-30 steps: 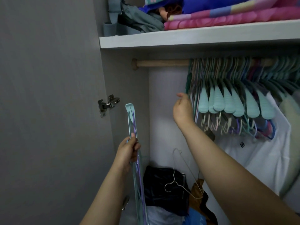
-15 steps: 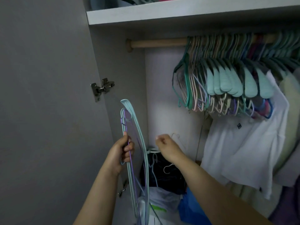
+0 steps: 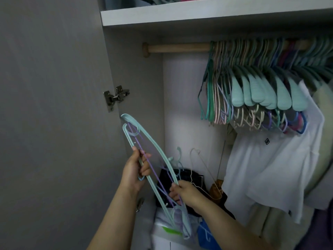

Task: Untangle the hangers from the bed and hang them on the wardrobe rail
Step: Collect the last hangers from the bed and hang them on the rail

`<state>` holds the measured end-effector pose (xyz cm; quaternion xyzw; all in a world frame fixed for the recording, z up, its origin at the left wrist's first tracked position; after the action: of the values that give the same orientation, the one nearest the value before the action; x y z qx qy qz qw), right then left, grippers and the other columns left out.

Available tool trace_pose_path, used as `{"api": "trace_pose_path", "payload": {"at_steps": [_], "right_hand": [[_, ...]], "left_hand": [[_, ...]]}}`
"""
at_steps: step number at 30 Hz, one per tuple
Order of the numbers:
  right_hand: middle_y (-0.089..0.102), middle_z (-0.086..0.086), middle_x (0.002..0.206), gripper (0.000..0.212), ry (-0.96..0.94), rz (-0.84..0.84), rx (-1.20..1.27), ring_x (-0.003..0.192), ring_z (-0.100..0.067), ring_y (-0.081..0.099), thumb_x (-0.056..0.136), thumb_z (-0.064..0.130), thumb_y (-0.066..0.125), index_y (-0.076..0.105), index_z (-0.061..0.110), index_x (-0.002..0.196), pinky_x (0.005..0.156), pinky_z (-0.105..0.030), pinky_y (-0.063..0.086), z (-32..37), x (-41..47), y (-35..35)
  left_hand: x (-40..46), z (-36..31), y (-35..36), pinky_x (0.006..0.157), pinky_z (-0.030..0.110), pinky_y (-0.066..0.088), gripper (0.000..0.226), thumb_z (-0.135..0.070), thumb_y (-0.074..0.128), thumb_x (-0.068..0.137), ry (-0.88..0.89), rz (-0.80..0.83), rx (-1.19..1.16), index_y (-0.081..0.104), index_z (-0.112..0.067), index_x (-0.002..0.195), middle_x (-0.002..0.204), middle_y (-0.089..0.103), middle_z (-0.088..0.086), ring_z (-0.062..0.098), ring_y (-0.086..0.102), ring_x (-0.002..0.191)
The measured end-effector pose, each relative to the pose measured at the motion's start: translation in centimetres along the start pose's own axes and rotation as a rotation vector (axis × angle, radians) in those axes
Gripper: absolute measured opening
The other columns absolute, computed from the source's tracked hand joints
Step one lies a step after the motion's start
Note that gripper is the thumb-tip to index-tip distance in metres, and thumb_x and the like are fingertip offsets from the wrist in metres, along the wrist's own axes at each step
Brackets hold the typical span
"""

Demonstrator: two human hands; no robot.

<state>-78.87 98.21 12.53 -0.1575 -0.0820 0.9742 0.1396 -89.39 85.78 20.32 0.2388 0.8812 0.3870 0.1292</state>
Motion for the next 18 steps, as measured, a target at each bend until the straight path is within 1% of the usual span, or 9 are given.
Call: {"api": "trace_pose_path", "payload": {"at_steps": [2,3,5,8,11,13,15,16,18], "right_hand": [[0.063,-0.004,0.078,0.024,-0.013,-0.042,0.027,0.062,-0.012,0.058,0.103,0.021,0.038,0.055,0.008,0.093,0.059,-0.023,0.048,-0.6,0.2,-1.2],[0.065,-0.005,0.084,0.023,-0.022,-0.05,0.037,0.066,-0.016,0.059,0.103,0.02,0.037,0.056,0.009,0.094,0.064,-0.027,0.05,-0.6,0.2,-1.8],[0.064,-0.006,0.092,0.022,-0.033,-0.075,0.082,0.078,-0.021,0.057,0.103,0.019,0.039,0.058,0.012,0.094,0.072,-0.034,0.051,-0.8,0.3,-3.1],[0.064,-0.002,0.091,0.021,-0.053,-0.062,0.088,0.083,-0.02,0.06,0.1,0.026,0.045,0.059,0.013,0.09,0.069,-0.024,0.05,-0.3,0.1,-4.4],[0.067,-0.002,0.094,0.029,-0.063,-0.069,-0.042,0.082,-0.018,0.067,0.104,0.029,0.033,0.055,0.014,0.092,0.072,-0.024,0.052,0.0,-0.6,-5.1],[0.067,-0.006,0.081,0.03,-0.071,-0.054,0.012,0.066,-0.02,0.064,0.104,0.026,0.031,0.052,0.01,0.092,0.063,-0.026,0.051,-0.2,-0.8,-4.7],[0.06,-0.006,0.066,0.03,-0.097,-0.082,0.036,0.051,-0.015,0.053,0.104,0.026,0.031,0.052,0.009,0.092,0.052,-0.023,0.044,-0.1,-1.0,-4.4],[0.055,-0.004,0.061,0.029,-0.116,-0.107,0.054,0.047,-0.012,0.047,0.104,0.026,0.032,0.053,0.009,0.092,0.049,-0.021,0.039,-0.1,-1.0,-4.5],[0.046,-0.001,0.055,0.029,-0.133,-0.145,0.101,0.044,-0.008,0.038,0.103,0.027,0.035,0.055,0.009,0.092,0.045,-0.019,0.032,-0.3,-0.8,-4.6]], "left_hand": [[0.4,0.3,0.0,0.032,0.012,0.023,0.039,-0.039,0.031,0.103,0.015,-0.032,0.08,0.046,-0.015,0.077,0.079,0.073,0.008,0.004,0.023,0.03],[0.5,0.6,0.1,0.033,0.013,0.024,0.038,-0.038,0.03,0.103,0.016,-0.043,0.098,0.046,-0.015,0.077,0.09,0.074,0.01,0.004,0.024,0.03],[0.7,1.3,0.1,0.034,0.014,0.024,0.038,-0.037,0.03,0.104,0.014,-0.068,0.115,0.043,-0.015,0.076,0.098,0.074,0.013,0.005,0.022,0.031],[1.2,2.2,-0.1,0.036,0.014,0.022,0.036,-0.036,0.03,0.104,0.038,-0.123,0.147,0.037,-0.017,0.075,0.095,0.074,0.011,0.006,0.019,0.033],[1.6,2.7,-0.4,0.037,0.015,0.022,0.034,-0.034,0.032,0.105,0.064,-0.18,0.185,0.033,-0.018,0.075,0.078,0.07,0.009,0.007,0.019,0.034],[1.9,2.9,-0.4,0.037,0.016,0.02,0.038,-0.033,0.032,0.105,0.075,-0.201,0.197,0.038,-0.014,0.073,0.064,0.045,0.008,0.006,0.02,0.035],[2.0,2.9,-0.3,0.037,0.016,0.017,0.04,-0.033,0.033,0.105,0.081,-0.206,0.19,0.041,-0.013,0.071,0.064,0.03,0.003,0.005,0.018,0.035],[2.1,2.9,-0.3,0.037,0.017,0.016,0.04,-0.034,0.033,0.105,0.084,-0.208,0.19,0.042,-0.013,0.072,0.064,0.032,0.003,0.005,0.018,0.035],[2.3,3.0,-0.3,0.036,0.017,0.019,0.035,-0.036,0.035,0.104,0.081,-0.206,0.19,0.04,-0.014,0.076,0.07,0.05,0.009,0.005,0.024,0.036]]}}
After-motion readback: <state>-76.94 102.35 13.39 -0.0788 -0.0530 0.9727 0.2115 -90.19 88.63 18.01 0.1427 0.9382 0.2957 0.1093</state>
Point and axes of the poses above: each hand's wrist, its own x-axis towards the middle knuckle, its own y-axis out of the palm, z = x × y, the point moved 6 cm from there along x, towards the middle knuckle
